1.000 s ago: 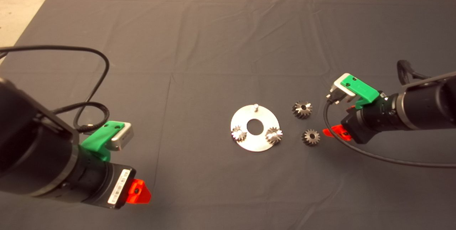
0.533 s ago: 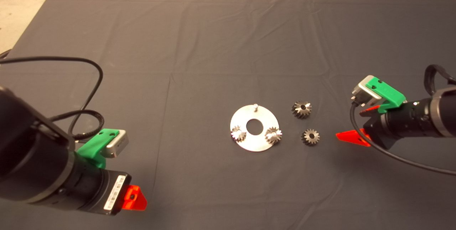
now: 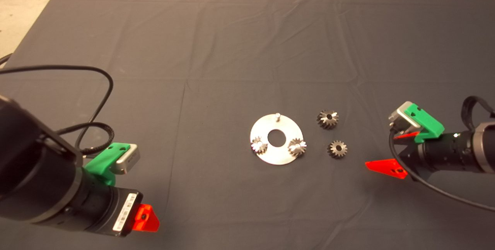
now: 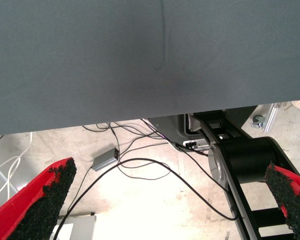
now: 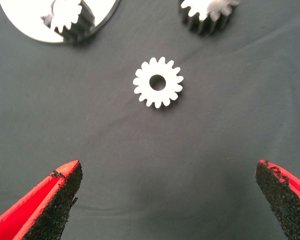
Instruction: Remove an incorrectly installed larger gear and replace it with the correct smaller gear
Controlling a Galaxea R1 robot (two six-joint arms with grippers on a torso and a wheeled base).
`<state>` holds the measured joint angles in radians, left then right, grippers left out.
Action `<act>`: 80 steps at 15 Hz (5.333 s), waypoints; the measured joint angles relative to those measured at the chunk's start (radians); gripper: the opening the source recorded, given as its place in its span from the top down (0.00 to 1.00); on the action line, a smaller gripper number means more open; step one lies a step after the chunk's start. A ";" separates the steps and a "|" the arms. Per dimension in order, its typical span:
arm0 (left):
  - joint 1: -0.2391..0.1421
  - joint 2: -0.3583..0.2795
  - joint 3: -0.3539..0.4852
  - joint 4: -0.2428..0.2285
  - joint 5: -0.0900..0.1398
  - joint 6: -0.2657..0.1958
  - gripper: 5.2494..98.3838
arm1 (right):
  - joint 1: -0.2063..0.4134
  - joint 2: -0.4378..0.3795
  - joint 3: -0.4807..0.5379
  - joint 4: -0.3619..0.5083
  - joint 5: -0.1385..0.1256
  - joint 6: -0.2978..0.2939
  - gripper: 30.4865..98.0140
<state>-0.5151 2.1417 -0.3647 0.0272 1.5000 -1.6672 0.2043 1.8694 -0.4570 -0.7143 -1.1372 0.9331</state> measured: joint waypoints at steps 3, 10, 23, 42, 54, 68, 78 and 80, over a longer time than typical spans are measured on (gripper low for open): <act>0.008 0.003 0.000 0.000 0.000 0.000 0.01 | -0.023 0.001 0.000 -0.055 0.001 -0.067 0.09; 0.011 0.002 0.000 0.000 0.000 0.000 0.01 | -0.116 0.018 0.000 -0.246 0.006 -0.103 0.09; 0.011 0.000 0.000 0.000 0.000 0.000 0.01 | -0.218 0.193 -0.154 -0.360 0.026 -0.102 0.09; 0.011 0.000 0.000 0.000 0.001 0.000 0.01 | -0.235 0.220 -0.210 -0.397 0.045 -0.082 0.25; 0.011 0.000 0.000 0.000 0.003 0.000 0.01 | -0.235 0.220 -0.179 -0.398 0.046 -0.070 0.39; 0.011 0.000 0.000 0.000 0.014 0.000 0.01 | -0.246 0.220 -0.180 -0.400 0.045 -0.071 0.41; 0.011 0.000 0.000 0.000 0.017 0.000 0.01 | -0.254 0.215 -0.208 -0.404 0.045 -0.071 0.45; 0.011 0.000 0.000 0.000 0.017 0.000 0.01 | -0.254 0.215 -0.211 -0.404 0.044 -0.071 0.47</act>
<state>-0.5045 2.1413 -0.3647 0.0274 1.5168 -1.6672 -0.0500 2.0849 -0.6681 -1.1181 -1.0930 0.8621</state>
